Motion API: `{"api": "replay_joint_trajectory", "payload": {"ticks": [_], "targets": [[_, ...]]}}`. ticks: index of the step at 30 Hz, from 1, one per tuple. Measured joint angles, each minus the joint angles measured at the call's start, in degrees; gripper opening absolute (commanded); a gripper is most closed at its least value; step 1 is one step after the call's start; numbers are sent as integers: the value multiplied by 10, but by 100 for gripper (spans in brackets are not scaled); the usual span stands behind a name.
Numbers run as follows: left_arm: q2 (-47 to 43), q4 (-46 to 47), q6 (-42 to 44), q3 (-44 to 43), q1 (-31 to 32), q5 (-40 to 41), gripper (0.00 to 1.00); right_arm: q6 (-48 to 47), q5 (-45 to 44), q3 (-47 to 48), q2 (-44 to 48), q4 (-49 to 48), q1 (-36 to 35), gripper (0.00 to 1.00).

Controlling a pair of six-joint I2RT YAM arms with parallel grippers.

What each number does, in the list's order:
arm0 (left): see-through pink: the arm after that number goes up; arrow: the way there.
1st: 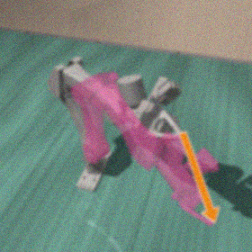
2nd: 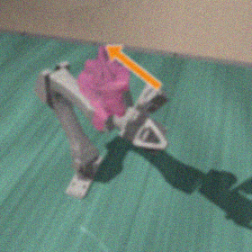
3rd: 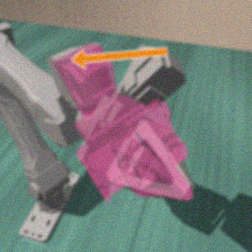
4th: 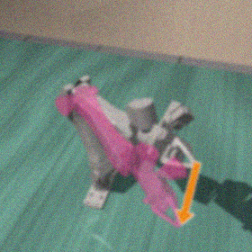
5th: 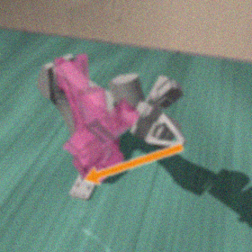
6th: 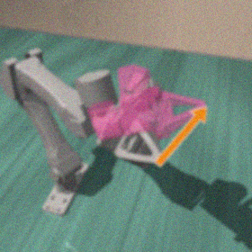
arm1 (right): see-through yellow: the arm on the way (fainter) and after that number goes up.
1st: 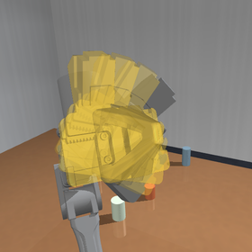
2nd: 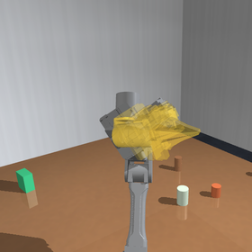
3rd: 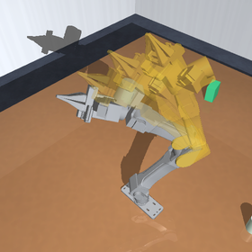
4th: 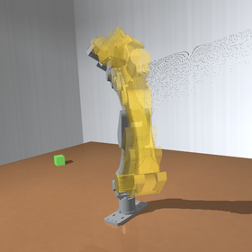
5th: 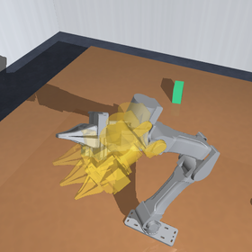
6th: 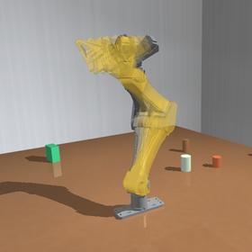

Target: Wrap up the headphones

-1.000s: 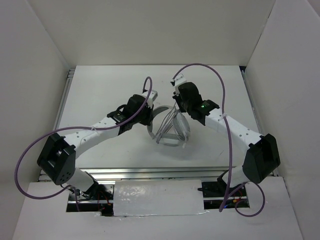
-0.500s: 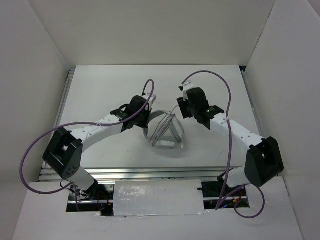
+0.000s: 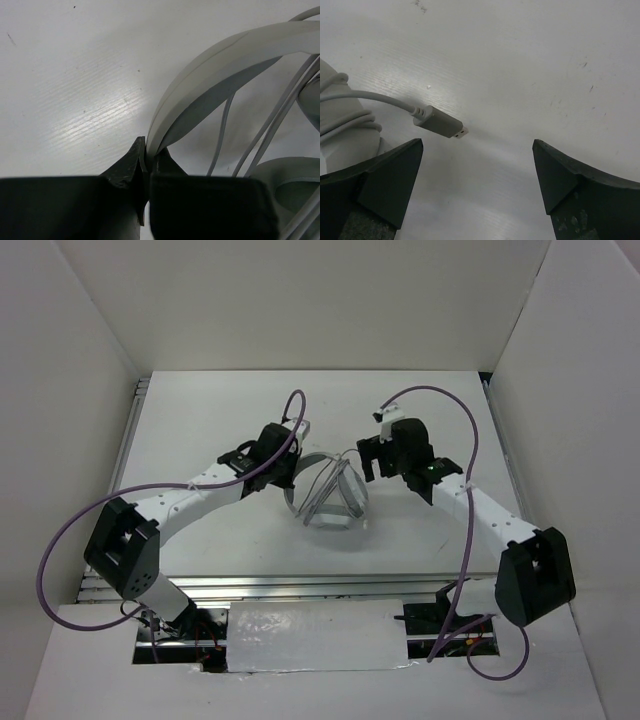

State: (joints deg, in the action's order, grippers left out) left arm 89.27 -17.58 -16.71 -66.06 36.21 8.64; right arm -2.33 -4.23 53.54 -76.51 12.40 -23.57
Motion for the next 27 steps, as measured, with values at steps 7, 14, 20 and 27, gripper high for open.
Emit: {"api": "replay_joint_trajectory", "payload": {"ticks": [7,14,20,27], "targets": [[-1,-9,-3,-3,-26,-2,0,6,71,-16,78,-4,42,100],[-1,-7,-17,-3,-83,-10,0,31,148,-18,142,-17,103,100],[20,12,-26,-14,-144,-12,0,67,180,-19,154,-16,135,100],[120,41,-45,-63,-206,-12,0,94,177,-27,162,-10,141,100]]}}
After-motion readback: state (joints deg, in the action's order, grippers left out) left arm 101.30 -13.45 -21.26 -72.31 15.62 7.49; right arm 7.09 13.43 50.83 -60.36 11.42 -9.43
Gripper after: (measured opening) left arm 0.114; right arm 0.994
